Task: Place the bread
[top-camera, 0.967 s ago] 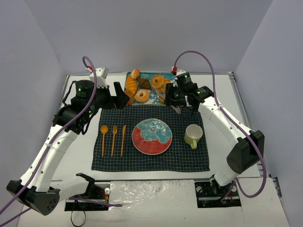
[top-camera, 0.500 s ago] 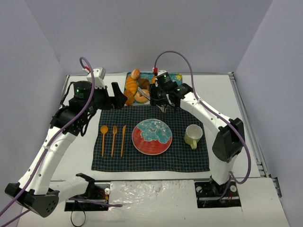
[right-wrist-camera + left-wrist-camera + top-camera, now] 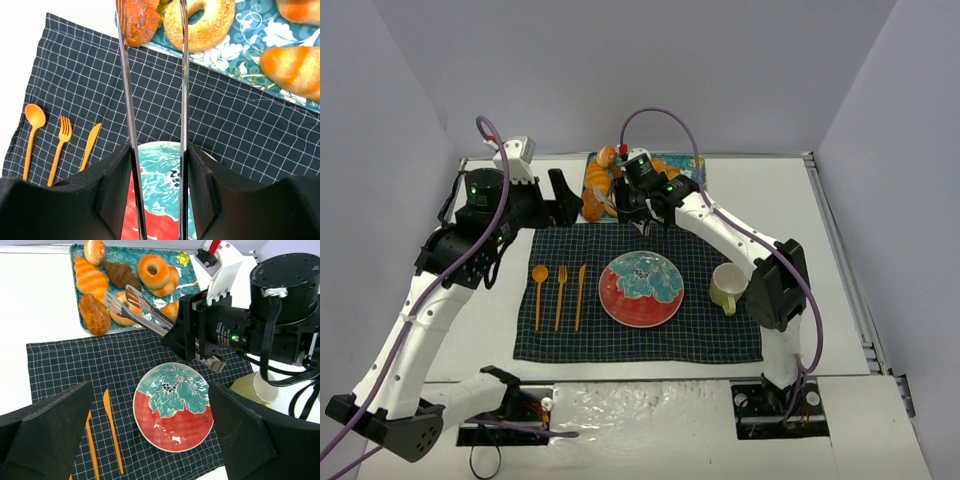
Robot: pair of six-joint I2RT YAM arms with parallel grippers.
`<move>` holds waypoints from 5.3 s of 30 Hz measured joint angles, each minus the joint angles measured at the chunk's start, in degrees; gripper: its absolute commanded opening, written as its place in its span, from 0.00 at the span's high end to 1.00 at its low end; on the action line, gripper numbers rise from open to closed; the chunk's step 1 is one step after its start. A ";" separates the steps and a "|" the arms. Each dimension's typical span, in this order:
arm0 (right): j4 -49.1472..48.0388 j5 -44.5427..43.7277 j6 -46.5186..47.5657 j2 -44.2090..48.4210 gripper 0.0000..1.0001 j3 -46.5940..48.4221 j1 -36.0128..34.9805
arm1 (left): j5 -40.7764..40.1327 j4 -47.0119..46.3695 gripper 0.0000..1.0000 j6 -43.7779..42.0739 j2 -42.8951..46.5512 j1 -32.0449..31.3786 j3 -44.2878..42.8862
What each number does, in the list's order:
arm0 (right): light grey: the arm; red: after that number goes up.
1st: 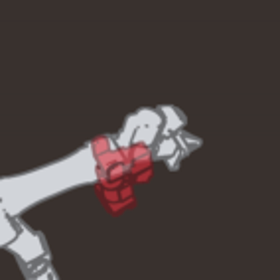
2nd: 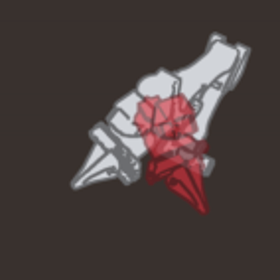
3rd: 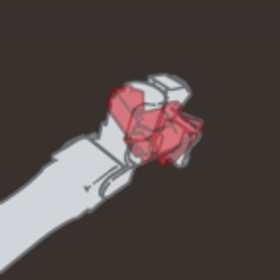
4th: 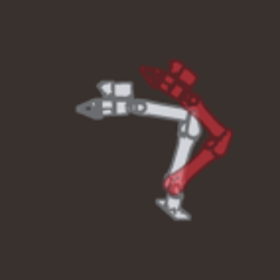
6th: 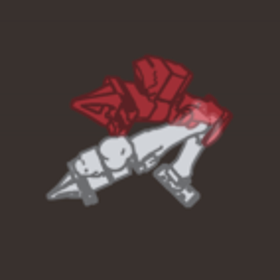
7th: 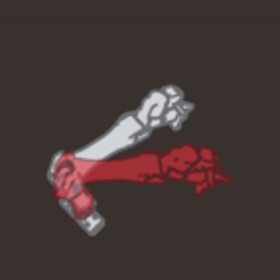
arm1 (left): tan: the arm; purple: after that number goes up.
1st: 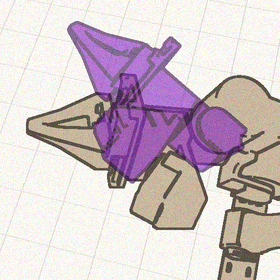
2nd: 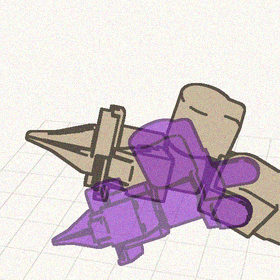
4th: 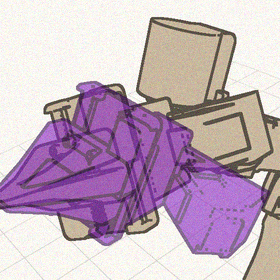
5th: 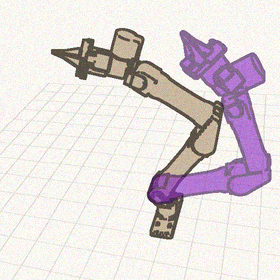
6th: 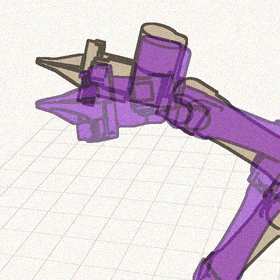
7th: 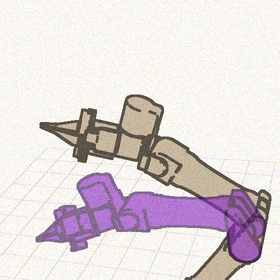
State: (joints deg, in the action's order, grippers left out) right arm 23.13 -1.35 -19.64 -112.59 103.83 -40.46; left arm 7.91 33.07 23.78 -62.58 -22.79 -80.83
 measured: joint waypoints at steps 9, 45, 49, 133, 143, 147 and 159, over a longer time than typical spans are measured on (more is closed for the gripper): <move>0.22 -0.39 -0.08 -3.57 0.58 3.42 -1.04 | -2.91 0.75 0.03 -0.21 1.34 0.00 -0.28; 0.19 -5.32 -1.29 -14.38 0.58 11.02 -4.79 | -4.34 1.52 0.03 -0.61 2.38 0.04 -0.49; 0.36 -5.33 -1.29 -15.25 0.60 11.10 -5.17 | -4.34 1.55 0.03 -0.63 2.38 0.04 -0.49; 7.81 -4.85 -6.07 37.49 1.00 -35.98 -9.50 | -4.29 -1.21 0.03 0.55 1.48 0.74 2.90; 7.13 -4.77 -10.51 40.42 1.00 -45.50 -13.13 | -4.05 -1.26 0.03 0.53 1.27 0.81 2.96; 6.49 -4.70 -11.83 40.45 1.00 -46.24 -14.88 | -3.65 -1.28 0.03 0.53 1.13 0.80 2.96; 4.84 -5.25 -14.02 40.46 0.74 -47.56 -16.62 | -3.34 -1.28 0.03 0.51 1.06 0.85 2.94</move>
State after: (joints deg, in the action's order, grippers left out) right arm 27.97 -6.60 -33.66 -72.13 56.27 -57.08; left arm 4.57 31.79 24.29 -61.52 -21.93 -77.88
